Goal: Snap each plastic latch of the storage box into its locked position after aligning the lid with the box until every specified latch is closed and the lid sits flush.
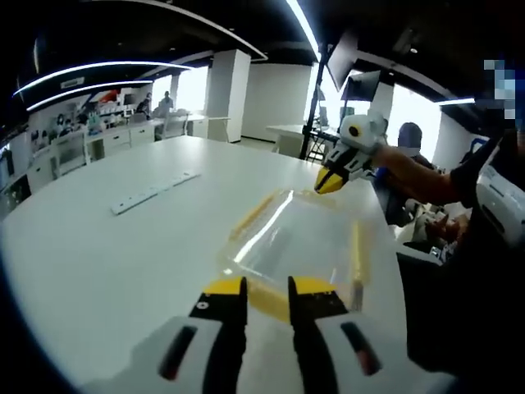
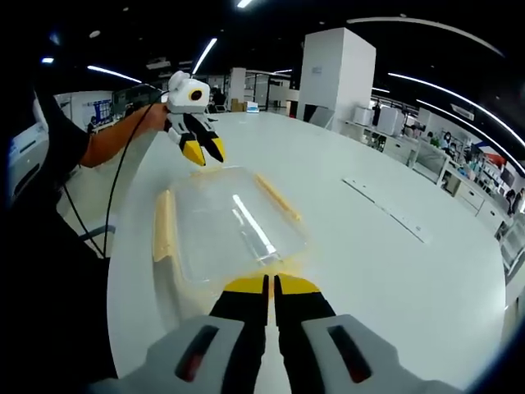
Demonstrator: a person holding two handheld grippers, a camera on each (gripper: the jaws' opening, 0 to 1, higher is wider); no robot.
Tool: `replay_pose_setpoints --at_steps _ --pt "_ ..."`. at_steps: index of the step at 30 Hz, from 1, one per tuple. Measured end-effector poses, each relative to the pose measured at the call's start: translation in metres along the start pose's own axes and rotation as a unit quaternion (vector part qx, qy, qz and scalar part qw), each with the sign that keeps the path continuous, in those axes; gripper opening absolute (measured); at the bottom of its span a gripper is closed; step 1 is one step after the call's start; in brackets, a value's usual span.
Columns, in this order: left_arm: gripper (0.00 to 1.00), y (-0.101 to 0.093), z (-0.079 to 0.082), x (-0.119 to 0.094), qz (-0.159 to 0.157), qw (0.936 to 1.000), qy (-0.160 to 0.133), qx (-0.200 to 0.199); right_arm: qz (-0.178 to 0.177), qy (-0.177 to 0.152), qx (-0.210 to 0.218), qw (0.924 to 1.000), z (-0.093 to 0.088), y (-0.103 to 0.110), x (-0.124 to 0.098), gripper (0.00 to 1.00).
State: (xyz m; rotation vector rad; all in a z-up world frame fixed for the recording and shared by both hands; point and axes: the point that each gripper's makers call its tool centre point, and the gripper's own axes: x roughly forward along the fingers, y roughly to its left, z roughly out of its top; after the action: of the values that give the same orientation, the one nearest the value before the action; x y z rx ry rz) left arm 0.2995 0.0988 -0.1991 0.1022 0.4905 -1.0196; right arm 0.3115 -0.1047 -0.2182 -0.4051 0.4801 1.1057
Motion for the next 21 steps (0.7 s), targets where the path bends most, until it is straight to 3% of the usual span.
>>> replay_pose_setpoints --at_steps 7,12,14,15,21 --pt "0.10 -0.008 0.004 0.018 -0.019 0.9996 -0.007 0.022 -0.015 0.036 -0.022 0.9990 -0.014 0.000 0.002 0.00" --pt "0.09 -0.014 0.005 0.029 -0.037 0.9990 -0.012 0.024 -0.016 0.037 -0.017 0.9990 -0.015 0.000 0.005 0.00" --pt "0.08 -0.015 0.006 0.030 -0.040 0.9988 -0.015 0.024 -0.006 0.044 -0.040 0.9982 -0.017 0.001 0.007 0.00" --pt "0.07 -0.014 0.008 0.033 -0.041 0.9987 -0.018 0.026 -0.019 0.045 -0.051 0.9975 -0.016 0.001 0.012 0.00" --pt "0.04 -0.014 0.009 0.039 -0.036 0.9973 -0.023 0.060 -0.019 0.066 -0.036 0.9970 -0.019 0.000 0.018 0.00"
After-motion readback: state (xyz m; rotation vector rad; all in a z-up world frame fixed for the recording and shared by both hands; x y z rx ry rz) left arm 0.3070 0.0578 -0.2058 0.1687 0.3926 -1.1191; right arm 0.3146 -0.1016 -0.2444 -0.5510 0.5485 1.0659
